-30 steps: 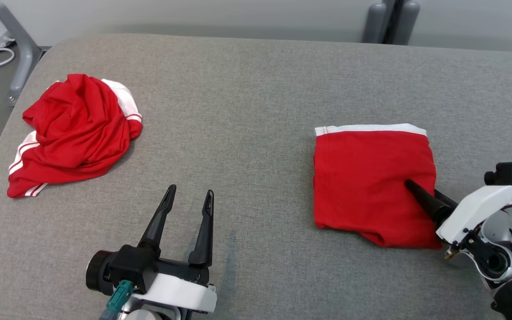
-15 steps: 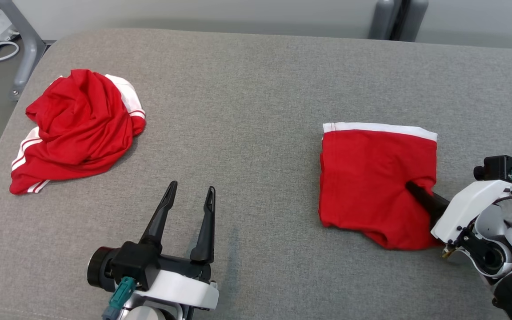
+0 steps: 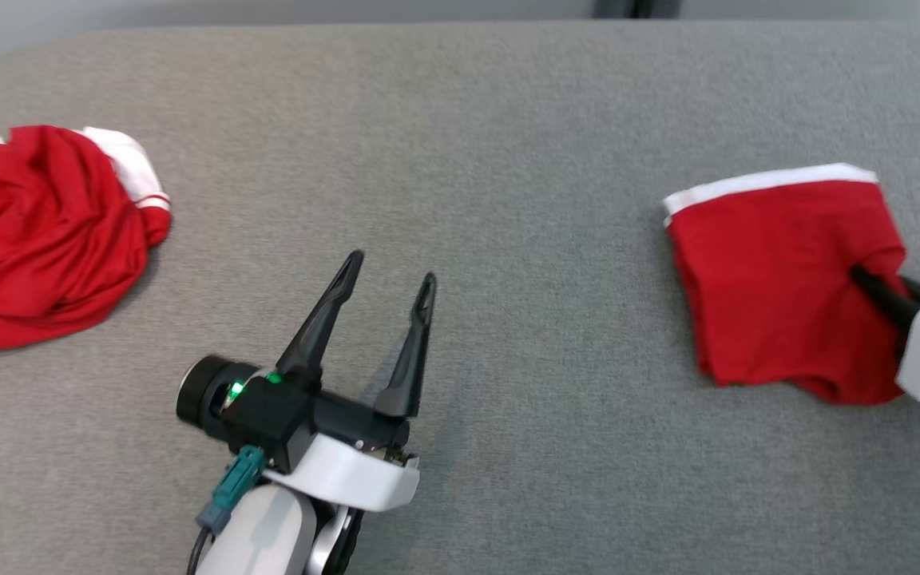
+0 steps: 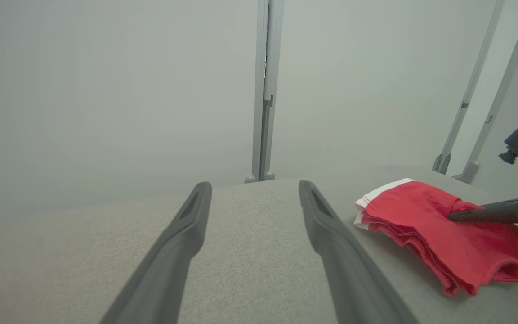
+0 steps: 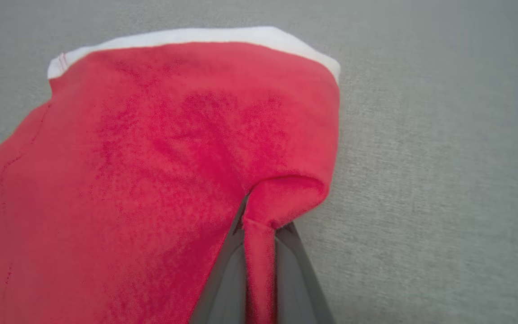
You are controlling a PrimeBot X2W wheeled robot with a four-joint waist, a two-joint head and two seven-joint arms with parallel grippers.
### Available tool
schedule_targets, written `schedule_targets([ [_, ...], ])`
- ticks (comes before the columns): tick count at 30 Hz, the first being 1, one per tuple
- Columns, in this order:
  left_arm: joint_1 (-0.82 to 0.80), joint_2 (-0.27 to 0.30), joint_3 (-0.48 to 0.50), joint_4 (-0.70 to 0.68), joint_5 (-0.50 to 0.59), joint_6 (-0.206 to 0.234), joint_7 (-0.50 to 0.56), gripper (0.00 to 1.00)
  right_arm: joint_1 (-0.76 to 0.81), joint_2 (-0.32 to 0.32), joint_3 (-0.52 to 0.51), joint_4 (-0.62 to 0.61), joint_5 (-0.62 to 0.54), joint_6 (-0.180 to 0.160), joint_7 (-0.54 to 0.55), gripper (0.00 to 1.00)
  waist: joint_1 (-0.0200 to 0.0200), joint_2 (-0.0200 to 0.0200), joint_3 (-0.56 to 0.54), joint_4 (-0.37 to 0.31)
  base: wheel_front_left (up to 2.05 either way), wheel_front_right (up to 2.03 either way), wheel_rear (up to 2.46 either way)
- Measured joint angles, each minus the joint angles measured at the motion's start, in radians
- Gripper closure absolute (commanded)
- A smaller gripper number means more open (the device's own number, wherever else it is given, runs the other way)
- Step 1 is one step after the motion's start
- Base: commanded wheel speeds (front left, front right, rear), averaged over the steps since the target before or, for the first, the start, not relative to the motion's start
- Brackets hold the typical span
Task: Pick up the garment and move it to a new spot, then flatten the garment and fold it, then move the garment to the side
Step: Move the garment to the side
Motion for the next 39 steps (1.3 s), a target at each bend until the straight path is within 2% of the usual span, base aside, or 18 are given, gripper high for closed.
schedule_targets([
  [4,-0.082,0.000,-0.016,-0.010,0.021,-0.030,0.000,0.00,-0.096,-0.113,0.069,-0.011,-0.071,0.000,-0.012,1.00,0.0000,0.0000,0.068,-0.034,0.00,0.00,0.00],
  [12,-0.253,-0.001,-0.069,-0.052,-0.029,-0.062,0.000,0.00,-0.253,-0.275,0.048,0.000,-0.019,0.000,-0.053,1.00,0.0000,0.0000,0.244,-0.083,0.00,0.00,0.00],
  [13,-0.253,-0.001,-0.069,-0.052,-0.029,-0.062,0.000,0.00,-0.253,-0.275,0.048,0.000,-0.019,0.000,-0.053,1.00,0.0000,0.0000,0.244,-0.083,0.00,0.00,0.00],
  [14,-0.287,-0.001,-0.078,-0.062,-0.029,-0.066,0.000,0.00,-0.268,-0.314,0.048,0.013,-0.018,0.000,-0.053,1.00,0.0000,0.0000,0.289,-0.090,0.00,0.00,0.00],
  [15,-0.300,0.000,-0.081,-0.065,-0.029,-0.067,0.000,0.00,-0.274,-0.328,0.047,0.021,-0.017,0.000,-0.054,1.00,0.0000,0.0000,0.311,-0.093,0.00,0.00,0.00],
  [16,-0.300,0.000,-0.081,-0.065,-0.029,-0.067,0.000,0.00,-0.274,-0.328,0.047,0.021,-0.017,0.000,-0.054,1.00,0.0000,0.0000,0.311,-0.093,0.00,0.00,0.00],
  [20,-0.338,0.000,-0.093,-0.082,-0.034,-0.067,0.000,0.00,-0.303,-0.393,0.033,0.074,-0.007,0.000,-0.065,1.00,0.0000,0.0000,0.395,-0.101,0.00,0.00,0.00],
  [32,-0.346,0.000,-0.096,-0.083,-0.036,-0.067,0.000,0.00,-0.336,-0.512,0.058,0.136,-0.084,0.000,-0.061,1.00,0.0001,0.0000,0.454,-0.071,0.00,0.00,0.00],
  [39,-0.346,0.000,-0.098,-0.087,-0.045,-0.061,0.000,0.00,-0.371,-0.528,0.061,0.182,-0.129,0.000,-0.080,1.00,0.0001,0.0000,0.461,-0.056,0.00,0.00,0.00],
])
